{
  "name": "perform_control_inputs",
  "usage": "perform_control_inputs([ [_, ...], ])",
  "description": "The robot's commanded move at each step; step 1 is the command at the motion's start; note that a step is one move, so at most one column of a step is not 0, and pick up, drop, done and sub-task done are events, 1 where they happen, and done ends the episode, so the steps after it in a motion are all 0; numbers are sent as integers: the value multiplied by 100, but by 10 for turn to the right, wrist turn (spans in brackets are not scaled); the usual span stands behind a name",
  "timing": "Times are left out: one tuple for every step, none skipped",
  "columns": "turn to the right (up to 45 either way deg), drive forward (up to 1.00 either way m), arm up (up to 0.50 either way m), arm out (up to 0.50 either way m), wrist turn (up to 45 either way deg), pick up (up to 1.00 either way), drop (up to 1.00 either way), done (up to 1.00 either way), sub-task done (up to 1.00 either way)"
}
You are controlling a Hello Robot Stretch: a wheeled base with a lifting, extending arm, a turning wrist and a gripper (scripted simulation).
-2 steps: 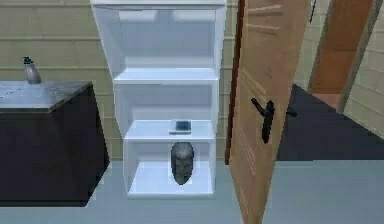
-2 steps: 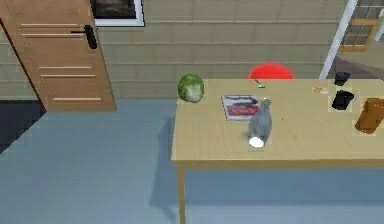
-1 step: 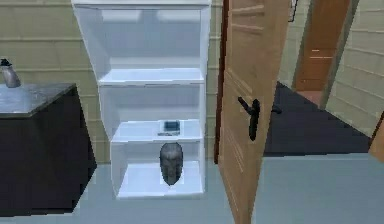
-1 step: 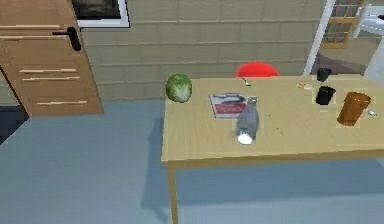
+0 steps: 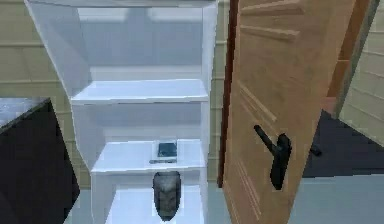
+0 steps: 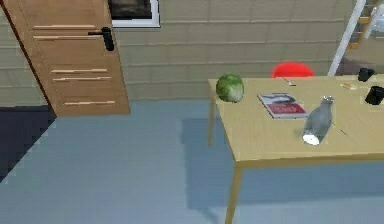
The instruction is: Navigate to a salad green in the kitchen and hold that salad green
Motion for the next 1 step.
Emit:
perform_control_inputs([
  [450,0,0,0,0,0,0,0,0],
])
